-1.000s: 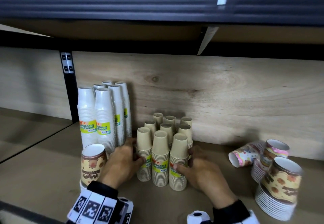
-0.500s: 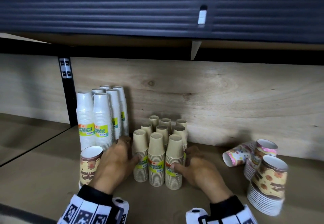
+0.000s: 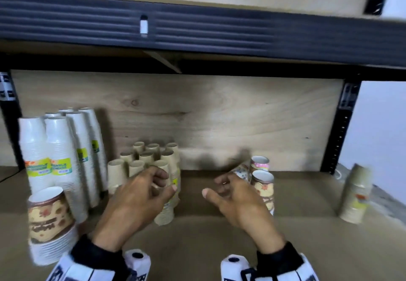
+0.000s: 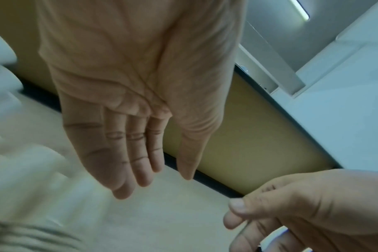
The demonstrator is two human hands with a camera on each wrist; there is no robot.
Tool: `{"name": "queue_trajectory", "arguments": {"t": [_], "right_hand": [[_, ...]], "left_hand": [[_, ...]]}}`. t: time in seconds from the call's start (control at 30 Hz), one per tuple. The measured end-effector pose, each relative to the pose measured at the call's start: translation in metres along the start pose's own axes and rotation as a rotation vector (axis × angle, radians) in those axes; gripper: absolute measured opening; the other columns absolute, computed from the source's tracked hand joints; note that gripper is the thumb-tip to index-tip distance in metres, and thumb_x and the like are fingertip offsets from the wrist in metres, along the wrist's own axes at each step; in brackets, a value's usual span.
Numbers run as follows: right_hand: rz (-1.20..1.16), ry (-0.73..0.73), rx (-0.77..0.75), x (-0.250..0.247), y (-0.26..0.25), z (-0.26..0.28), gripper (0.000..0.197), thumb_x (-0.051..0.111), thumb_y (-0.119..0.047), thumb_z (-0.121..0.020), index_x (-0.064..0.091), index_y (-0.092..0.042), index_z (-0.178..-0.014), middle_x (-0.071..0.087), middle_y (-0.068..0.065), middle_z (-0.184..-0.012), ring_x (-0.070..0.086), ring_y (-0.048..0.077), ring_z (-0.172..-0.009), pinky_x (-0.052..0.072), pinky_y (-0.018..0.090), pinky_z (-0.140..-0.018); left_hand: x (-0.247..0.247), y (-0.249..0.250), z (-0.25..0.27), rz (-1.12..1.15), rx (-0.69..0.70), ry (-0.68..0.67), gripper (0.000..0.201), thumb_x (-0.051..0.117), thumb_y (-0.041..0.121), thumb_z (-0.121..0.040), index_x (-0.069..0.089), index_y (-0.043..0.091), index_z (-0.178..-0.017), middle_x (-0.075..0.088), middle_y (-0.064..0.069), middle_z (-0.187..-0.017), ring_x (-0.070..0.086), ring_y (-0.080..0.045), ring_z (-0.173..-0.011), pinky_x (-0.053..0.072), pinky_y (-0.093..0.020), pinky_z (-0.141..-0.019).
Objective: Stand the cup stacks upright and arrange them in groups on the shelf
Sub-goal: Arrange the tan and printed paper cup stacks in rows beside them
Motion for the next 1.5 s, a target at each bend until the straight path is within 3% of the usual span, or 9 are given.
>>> {"name": "queue_trajectory", "arguments": {"t": [0.23,0.37,0.6,0.73,0.9,1.13,1.27,1.4,1.5], "right_hand": [[-0.011,0.295,0.134,-0.108,0.079,0.033,0.023,0.072,-0.053,-0.078,0.058,-0.035,-0.077,0.068,-0.016,-0.079,0.069,0.008,-0.084,0.054,0.031,-0.083],[0.016,0.470,0.229,-0.157,0.138,0.029,0.040,0.072,-0.047,-0.081,0.059,-0.024,-0.110,0.065,-0.001,-0.103,0.064,0.020,-0.095,0.052,0.038,-0.087],[0.220,0.588,0.381,-0.213,0.197,-0.021,0.085,0.074,-0.041,-0.082,0.026,-0.017,-0.149,0.030,0.022,-0.148,0.030,0.044,-0.134,0.030,0.050,-0.109],[0.254,0.492,0.388,-0.224,0.215,-0.038,0.064,0.067,-0.033,-0.087,0.038,-0.020,-0.143,0.049,0.018,-0.139,0.047,0.040,-0.124,0.041,0.044,-0.098],[0.207,0.487,0.322,-0.223,0.201,-0.025,0.038,0.064,-0.025,-0.091,0.055,-0.019,-0.127,0.066,0.012,-0.108,0.050,0.025,-0.071,0.037,0.030,-0.065],[0.224,0.360,0.177,-0.216,0.130,0.005,0.041,0.071,-0.048,-0.080,0.060,-0.028,-0.114,0.070,-0.005,-0.099,0.062,0.020,-0.092,0.042,0.032,-0.071],[0.032,0.308,0.041,-0.190,0.092,0.014,0.041,0.078,-0.056,-0.069,0.061,-0.036,-0.101,0.068,-0.013,-0.086,0.069,0.011,-0.075,0.055,0.038,-0.077],[-0.176,0.233,-0.101,-0.156,0.066,0.005,0.056,0.070,-0.076,-0.055,0.061,-0.040,-0.098,0.073,-0.012,-0.088,0.073,0.012,-0.079,0.058,0.045,-0.081],[-0.243,0.205,-0.141,-0.134,0.054,-0.007,0.057,0.056,-0.082,-0.065,0.066,-0.036,-0.095,0.074,-0.015,-0.087,0.072,0.008,-0.082,0.058,0.044,-0.082]], "left_hand": [[0.074,0.088,-0.002,0.141,0.117,-0.147,0.031,0.071,0.047,-0.078,0.056,0.037,-0.102,0.066,0.016,-0.095,0.064,0.001,-0.079,0.053,-0.027,-0.081],[0.116,0.116,-0.010,0.124,0.177,-0.176,0.061,0.057,0.074,-0.061,0.049,0.047,-0.116,0.064,0.024,-0.107,0.066,-0.006,-0.098,0.054,-0.035,-0.089],[0.145,0.120,-0.013,0.059,0.180,-0.231,0.064,0.056,0.072,-0.070,0.044,0.044,-0.127,0.063,0.024,-0.118,0.065,-0.004,-0.102,0.053,-0.032,-0.088],[0.144,0.114,-0.015,0.030,0.197,-0.197,0.068,0.051,0.077,-0.067,0.042,0.045,-0.127,0.063,0.026,-0.120,0.065,-0.005,-0.103,0.054,-0.032,-0.087],[0.138,0.125,-0.010,0.048,0.254,-0.185,0.059,0.056,0.067,-0.075,0.043,0.045,-0.128,0.059,0.025,-0.123,0.060,-0.001,-0.109,0.051,-0.032,-0.091],[0.149,0.169,0.009,0.146,0.427,-0.238,0.061,0.060,0.066,-0.076,0.042,0.042,-0.130,0.053,0.025,-0.128,0.054,0.003,-0.112,0.046,-0.024,-0.095],[0.153,0.182,0.016,0.228,0.457,-0.292,0.079,0.068,0.070,-0.067,0.038,0.043,-0.135,0.053,0.024,-0.131,0.056,0.006,-0.109,0.048,-0.023,-0.095],[0.142,0.160,0.015,0.217,0.382,-0.244,0.067,0.069,0.067,-0.066,0.042,0.040,-0.120,0.065,0.017,-0.111,0.063,-0.003,-0.101,0.053,-0.032,-0.085],[0.119,0.120,0.014,0.188,0.273,-0.205,0.069,0.072,0.065,-0.063,0.044,0.039,-0.121,0.068,0.017,-0.111,0.065,-0.003,-0.101,0.054,-0.032,-0.085]]}}
Point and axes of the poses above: each hand's wrist, its own z-axis away from the middle knuckle, its own x-axis out of the palm, y = z × x, the point moved 3 cm from there along -z, towards the middle knuckle
